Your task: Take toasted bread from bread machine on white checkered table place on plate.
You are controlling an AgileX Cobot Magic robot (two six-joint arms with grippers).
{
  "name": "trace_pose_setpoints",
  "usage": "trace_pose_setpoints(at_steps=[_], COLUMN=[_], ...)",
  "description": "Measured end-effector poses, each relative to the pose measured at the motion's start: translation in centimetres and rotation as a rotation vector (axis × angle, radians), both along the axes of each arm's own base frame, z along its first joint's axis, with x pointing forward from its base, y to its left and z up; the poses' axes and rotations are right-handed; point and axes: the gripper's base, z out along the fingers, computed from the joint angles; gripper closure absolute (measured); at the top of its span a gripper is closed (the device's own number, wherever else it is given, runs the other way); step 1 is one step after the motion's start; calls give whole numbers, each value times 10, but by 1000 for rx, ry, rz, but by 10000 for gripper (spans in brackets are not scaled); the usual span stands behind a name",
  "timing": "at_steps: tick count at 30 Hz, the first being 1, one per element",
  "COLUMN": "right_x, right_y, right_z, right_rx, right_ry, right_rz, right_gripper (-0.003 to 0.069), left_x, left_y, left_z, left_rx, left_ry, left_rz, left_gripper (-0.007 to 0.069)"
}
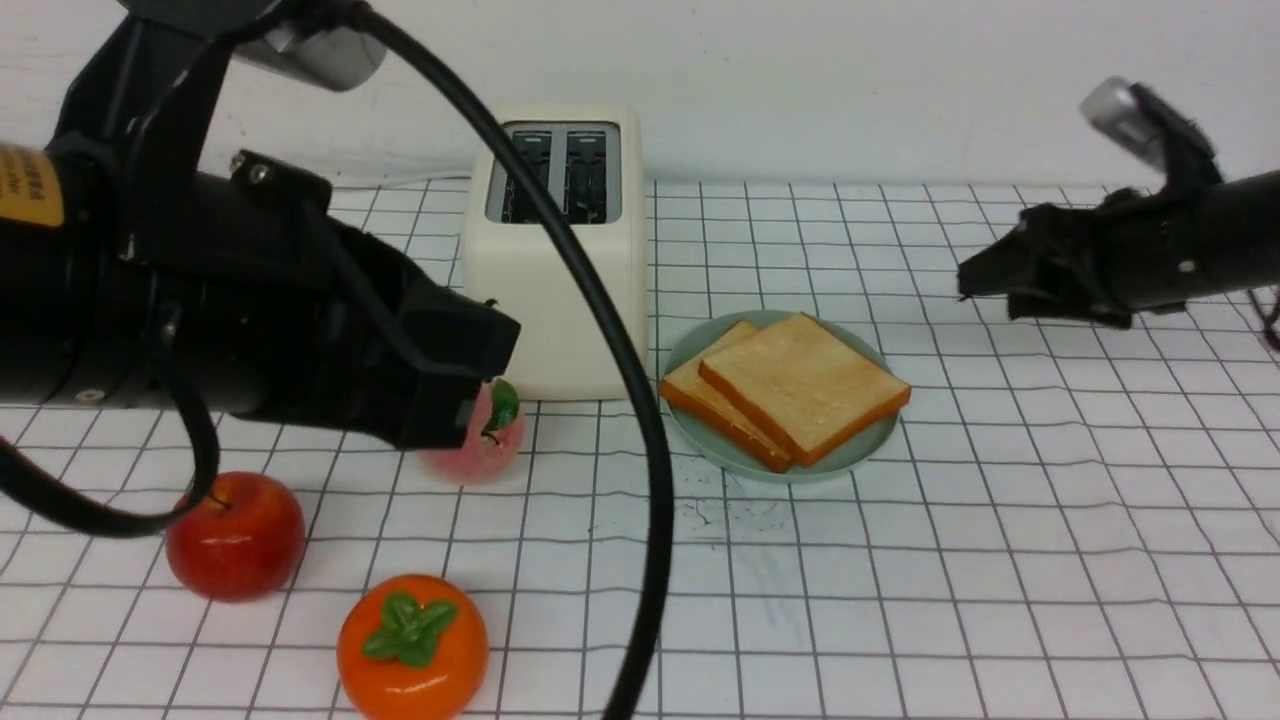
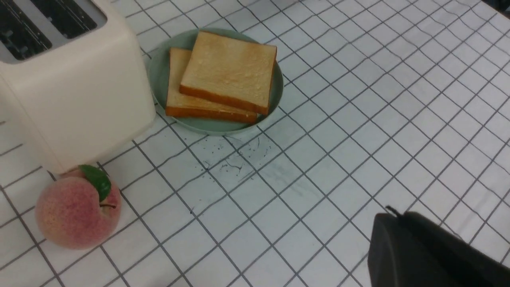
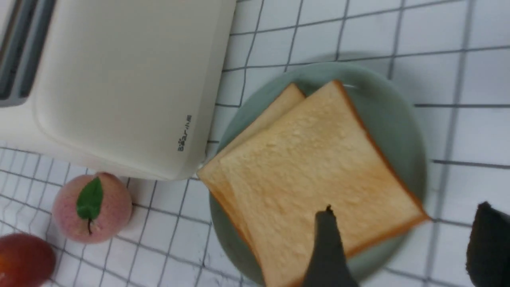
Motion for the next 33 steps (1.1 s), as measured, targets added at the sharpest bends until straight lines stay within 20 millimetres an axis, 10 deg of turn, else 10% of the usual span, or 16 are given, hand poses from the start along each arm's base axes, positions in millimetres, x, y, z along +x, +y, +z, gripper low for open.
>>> trace_pose_setpoints(at_steps=[8, 15, 25, 33], right_x=[-109, -187, -292, -337], right_y=[-4, 4, 10, 14], right_z=[118, 157, 119, 64], right_rx=[-251, -313, -389, -322], right_ry=[-129, -131, -117, -341], right_rz=[61, 71, 17, -158], right_gripper=[502, 661, 663, 659], left_x=[-24, -66, -104, -108], left_y=[19, 54, 84, 87], left_z=[24, 2, -85, -115], left_rx=[-123, -333, -422, -396], left_ry=[-178, -362, -432, -398], left_rz=[61, 184, 259, 263], left_gripper=[638, 638, 638, 638])
